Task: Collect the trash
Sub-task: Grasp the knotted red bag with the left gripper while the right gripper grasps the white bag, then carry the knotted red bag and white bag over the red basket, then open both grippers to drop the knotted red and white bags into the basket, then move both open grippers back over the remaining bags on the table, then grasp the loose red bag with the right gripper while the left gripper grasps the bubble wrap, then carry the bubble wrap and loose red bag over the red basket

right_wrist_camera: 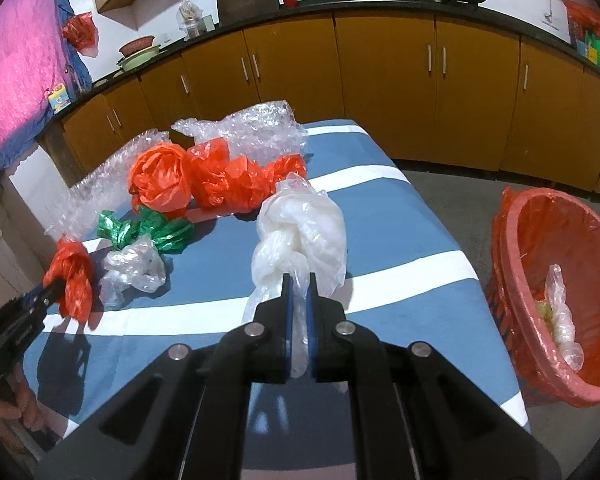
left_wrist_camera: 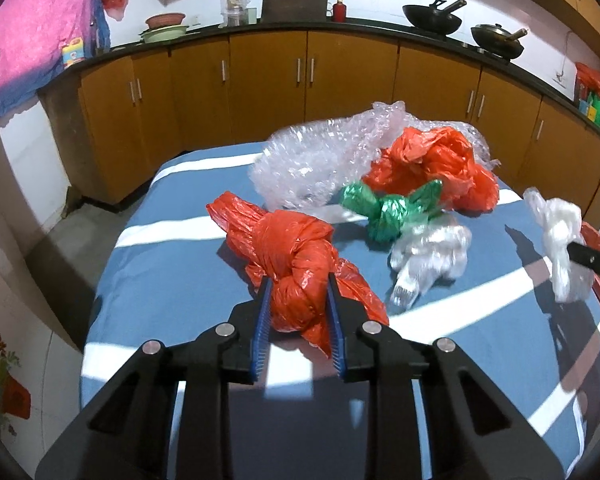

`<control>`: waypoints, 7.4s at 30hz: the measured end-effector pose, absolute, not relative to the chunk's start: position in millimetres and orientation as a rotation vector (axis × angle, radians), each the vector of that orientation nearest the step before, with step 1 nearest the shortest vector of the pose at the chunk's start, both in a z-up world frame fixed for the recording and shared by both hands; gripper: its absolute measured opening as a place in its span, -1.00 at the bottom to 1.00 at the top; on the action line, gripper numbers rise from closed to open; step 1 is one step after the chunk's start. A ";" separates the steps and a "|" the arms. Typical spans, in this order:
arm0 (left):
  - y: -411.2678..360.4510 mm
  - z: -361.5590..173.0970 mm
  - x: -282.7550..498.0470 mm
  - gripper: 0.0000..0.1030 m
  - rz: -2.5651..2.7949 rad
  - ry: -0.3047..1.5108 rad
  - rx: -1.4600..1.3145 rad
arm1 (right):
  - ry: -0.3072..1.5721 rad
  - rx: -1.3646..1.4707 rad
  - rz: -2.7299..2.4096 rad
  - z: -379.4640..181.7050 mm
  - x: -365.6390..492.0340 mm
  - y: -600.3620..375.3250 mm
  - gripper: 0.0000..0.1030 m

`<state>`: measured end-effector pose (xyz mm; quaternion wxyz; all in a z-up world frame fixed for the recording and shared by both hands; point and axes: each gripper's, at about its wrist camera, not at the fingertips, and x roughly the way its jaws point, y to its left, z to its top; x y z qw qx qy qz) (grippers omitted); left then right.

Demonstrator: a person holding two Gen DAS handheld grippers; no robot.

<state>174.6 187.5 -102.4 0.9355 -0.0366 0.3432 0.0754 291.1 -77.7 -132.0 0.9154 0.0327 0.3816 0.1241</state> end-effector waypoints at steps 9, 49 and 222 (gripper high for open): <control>175.9 -82.1 149.4 -0.50 0.123 0.657 -0.088 | 0.753 0.077 0.264 -116.9 274.1 -83.1 -0.86; -76.9 -37.9 224.3 -0.50 -0.297 0.583 0.028 | 0.634 0.233 -0.159 -87.6 229.2 -329.5 -0.86; 175.3 -20.7 217.3 -0.86 0.167 0.585 -0.112 | 0.612 0.226 0.265 -60.0 269.7 -129.3 -0.87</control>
